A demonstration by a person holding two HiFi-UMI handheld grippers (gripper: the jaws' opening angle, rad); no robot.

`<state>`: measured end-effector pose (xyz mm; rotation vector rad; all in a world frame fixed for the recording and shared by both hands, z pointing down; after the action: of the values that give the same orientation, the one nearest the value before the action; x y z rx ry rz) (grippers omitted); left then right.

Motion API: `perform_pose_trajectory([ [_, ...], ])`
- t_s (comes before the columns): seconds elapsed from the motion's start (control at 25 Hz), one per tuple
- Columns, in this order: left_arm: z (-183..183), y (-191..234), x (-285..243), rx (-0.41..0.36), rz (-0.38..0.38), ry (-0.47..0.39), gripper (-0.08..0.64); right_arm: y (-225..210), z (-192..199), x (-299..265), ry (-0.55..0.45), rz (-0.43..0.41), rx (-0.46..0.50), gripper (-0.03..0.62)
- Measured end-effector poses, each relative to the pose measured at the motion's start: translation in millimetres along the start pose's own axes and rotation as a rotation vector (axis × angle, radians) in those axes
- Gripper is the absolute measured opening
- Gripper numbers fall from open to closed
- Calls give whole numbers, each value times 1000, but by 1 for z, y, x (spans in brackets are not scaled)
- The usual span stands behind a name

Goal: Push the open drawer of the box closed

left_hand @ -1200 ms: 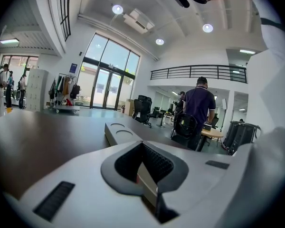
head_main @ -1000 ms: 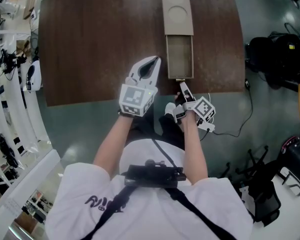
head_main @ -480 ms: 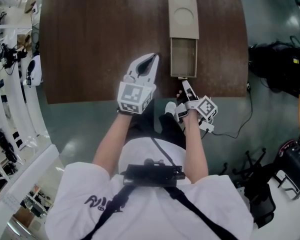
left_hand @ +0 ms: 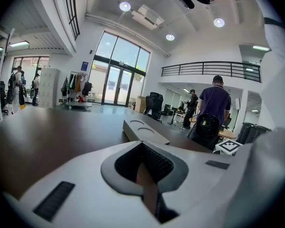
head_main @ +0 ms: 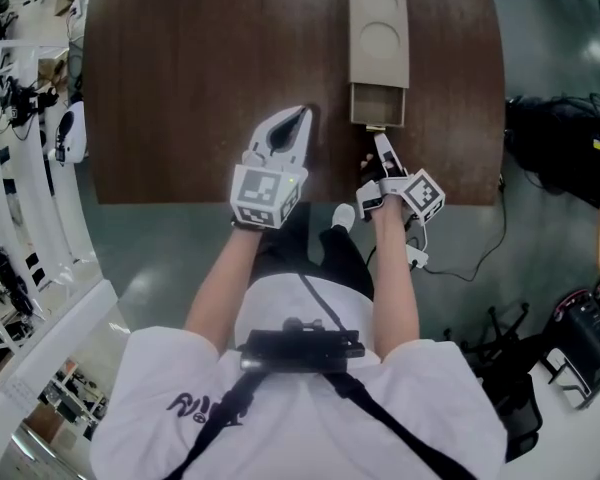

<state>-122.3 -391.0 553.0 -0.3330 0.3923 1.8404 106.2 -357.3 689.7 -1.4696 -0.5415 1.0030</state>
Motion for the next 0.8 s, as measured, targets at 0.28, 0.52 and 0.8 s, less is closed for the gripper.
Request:
perform_pose_trajectory([
  [0.28, -5, 13, -8, 8, -10, 5, 11, 8, -17, -36, -20, -44, 2, 32],
  [0.52, -3, 6, -13, -9, 43, 8, 11, 15, -29, -66, -36, -55, 3, 32],
  [0.8, -5, -14, -13, -35, 94, 8, 11, 18, -40, -76, -42, -68, -10, 32],
])
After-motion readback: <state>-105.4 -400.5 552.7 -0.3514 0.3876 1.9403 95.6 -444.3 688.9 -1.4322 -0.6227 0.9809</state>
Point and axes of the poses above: the fingertips, and each gripper's own axes: x backward along the fingers, y to its left, z out of its underside, the point moved 6 cm from there along x, backward along the fingers, and after that the axes turned 9 degrees about -z, right-handed, at the moved point
